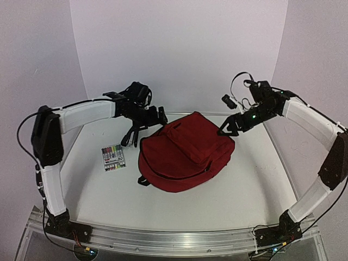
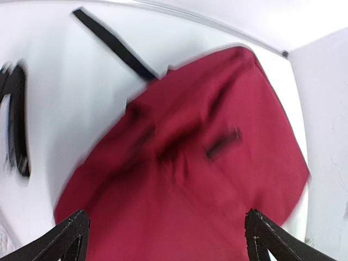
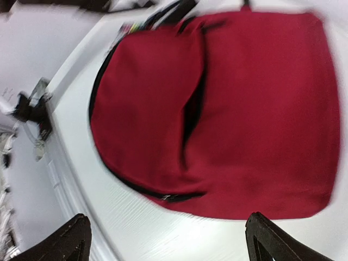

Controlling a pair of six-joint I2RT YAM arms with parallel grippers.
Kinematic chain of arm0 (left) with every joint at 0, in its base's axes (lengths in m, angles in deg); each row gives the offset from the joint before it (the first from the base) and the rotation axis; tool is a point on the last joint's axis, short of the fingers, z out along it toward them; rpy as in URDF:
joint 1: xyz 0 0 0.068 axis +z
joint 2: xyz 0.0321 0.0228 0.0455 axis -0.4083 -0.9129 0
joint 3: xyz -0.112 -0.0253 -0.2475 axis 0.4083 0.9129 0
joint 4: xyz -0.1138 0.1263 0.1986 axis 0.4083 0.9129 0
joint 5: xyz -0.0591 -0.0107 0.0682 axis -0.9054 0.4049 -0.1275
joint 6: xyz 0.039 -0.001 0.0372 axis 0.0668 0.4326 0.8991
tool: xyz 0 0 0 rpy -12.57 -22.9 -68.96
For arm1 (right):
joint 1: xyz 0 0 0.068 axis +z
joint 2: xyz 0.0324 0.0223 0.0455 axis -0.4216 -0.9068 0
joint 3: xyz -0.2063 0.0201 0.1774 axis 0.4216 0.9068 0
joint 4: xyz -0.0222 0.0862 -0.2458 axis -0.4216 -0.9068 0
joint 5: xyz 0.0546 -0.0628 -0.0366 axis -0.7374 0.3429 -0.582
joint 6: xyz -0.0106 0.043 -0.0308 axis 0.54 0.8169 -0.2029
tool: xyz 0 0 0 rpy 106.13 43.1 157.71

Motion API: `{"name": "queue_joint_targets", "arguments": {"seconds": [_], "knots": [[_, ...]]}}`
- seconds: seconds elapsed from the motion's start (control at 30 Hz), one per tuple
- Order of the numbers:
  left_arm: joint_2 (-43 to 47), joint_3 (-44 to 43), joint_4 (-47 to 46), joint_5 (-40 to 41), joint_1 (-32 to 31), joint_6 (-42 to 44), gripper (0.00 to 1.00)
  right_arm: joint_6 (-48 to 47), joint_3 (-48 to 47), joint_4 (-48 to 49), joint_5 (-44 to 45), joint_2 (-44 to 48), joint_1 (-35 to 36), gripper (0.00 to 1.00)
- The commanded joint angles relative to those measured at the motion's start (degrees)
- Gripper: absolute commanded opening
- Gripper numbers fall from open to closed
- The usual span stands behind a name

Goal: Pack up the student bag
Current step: Adjust the student bag at the center of the board.

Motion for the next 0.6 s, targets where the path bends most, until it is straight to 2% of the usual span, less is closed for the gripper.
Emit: {"name": "queue_joint_targets", "arguments": {"seconds": [0.0,0.17,0.27,0.37,0.5,0.57], "knots": [[12.2,11.8,0.7,3.1,-3.2,-8.0,1.0,-0.3,-9.2,5.7,9.4,-5.1,-2.1,0.98],[17.0,20.2,3.7,8.0,-9.7,-15.0,1.0,1.6,-26.2,1.8,5.3,-22.8,-4.2,0.98],[17.8,23.9,4.0,7.4,-11.8,-19.9,1.0,1.9,-36.0,-2.3,2.6,-32.9,-4.6,0.98],[18.5,28.6,0.0,4.7,-12.2,-23.5,0.99,2.0,-42.4,-4.0,1.5,-40.5,-4.6,0.98],[18.8,32.6,-1.8,4.2,-12.2,-27.0,0.83,1.3,-42.8,-3.9,3.7,-44.5,-4.6,0.97],[18.4,33.4,-3.9,4.1,-12.1,-26.7,0.71,0.5,-39.5,-3.9,3.7,-43.8,-4.9,0.9]]}}
